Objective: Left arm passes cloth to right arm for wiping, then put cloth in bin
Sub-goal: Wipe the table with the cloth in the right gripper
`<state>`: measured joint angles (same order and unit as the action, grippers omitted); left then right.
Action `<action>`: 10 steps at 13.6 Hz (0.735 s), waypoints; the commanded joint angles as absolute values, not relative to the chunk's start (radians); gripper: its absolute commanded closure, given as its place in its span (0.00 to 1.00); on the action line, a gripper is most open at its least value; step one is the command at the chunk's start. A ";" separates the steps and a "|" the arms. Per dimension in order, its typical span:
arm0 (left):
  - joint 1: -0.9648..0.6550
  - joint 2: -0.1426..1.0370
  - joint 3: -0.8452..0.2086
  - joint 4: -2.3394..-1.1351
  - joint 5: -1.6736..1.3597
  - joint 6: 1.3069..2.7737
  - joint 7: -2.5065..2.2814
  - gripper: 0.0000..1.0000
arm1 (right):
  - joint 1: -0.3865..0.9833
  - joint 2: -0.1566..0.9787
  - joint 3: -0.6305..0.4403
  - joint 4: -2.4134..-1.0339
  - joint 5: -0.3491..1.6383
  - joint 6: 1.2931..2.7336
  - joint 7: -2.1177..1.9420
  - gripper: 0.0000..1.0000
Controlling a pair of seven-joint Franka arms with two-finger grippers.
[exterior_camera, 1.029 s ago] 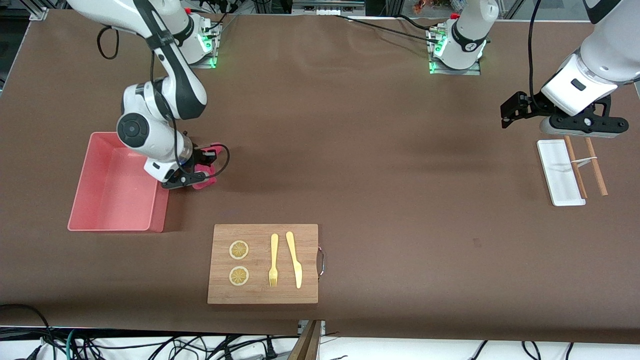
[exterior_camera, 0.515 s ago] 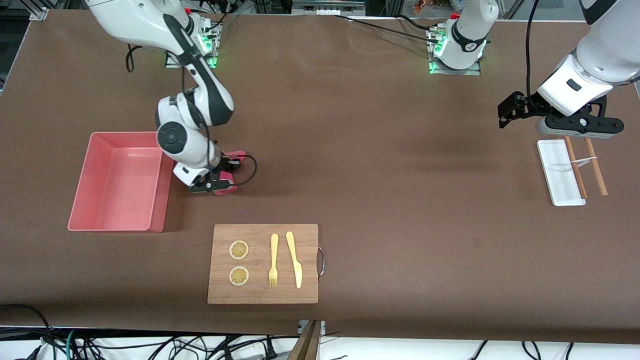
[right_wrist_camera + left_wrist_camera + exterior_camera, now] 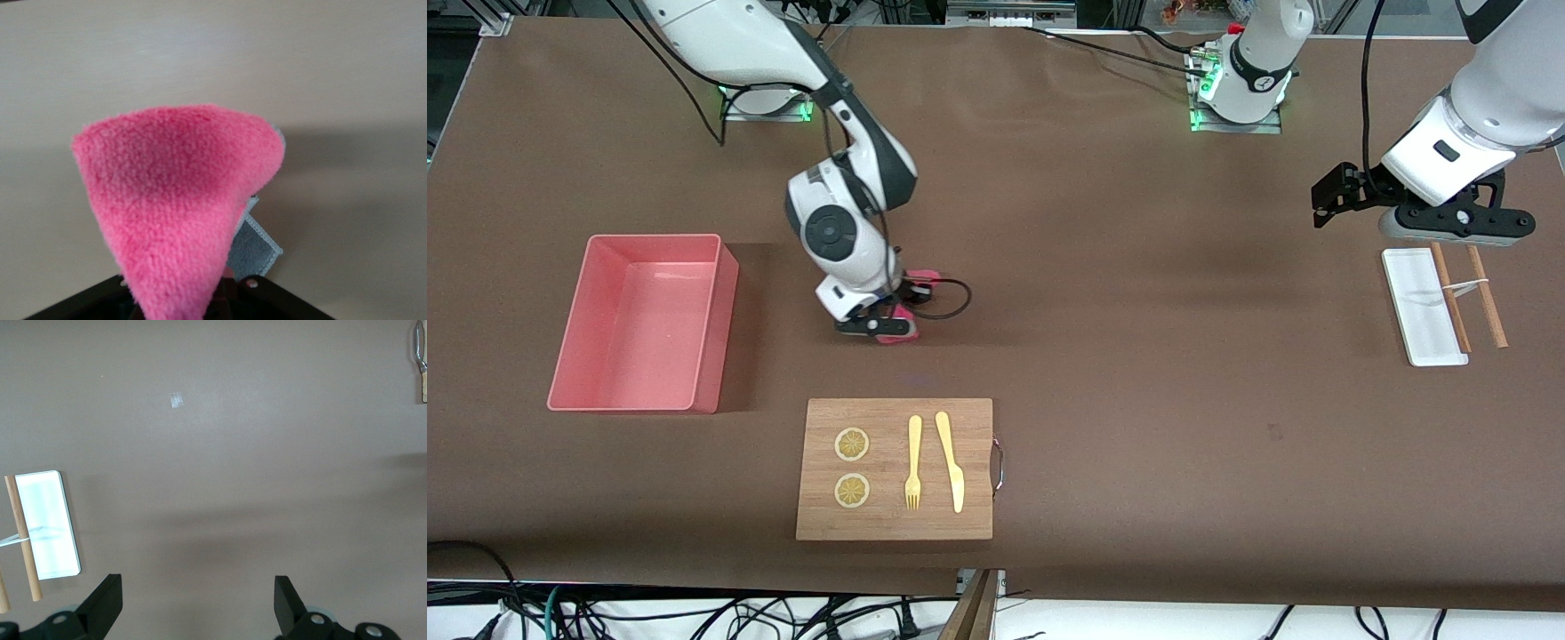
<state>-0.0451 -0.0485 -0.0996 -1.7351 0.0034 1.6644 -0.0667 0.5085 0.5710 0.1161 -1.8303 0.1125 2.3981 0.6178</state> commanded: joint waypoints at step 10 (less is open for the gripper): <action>-0.060 -0.058 -0.104 -1.720 -0.006 1.641 -0.058 0.00 | 0.526 0.647 0.172 -1.614 0.183 2.276 0.804 1.00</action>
<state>-0.0565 -0.0493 -0.1047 -1.7301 0.0033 1.6621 -0.0668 0.5587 0.6387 0.1658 -1.6061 0.1671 2.2978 0.8248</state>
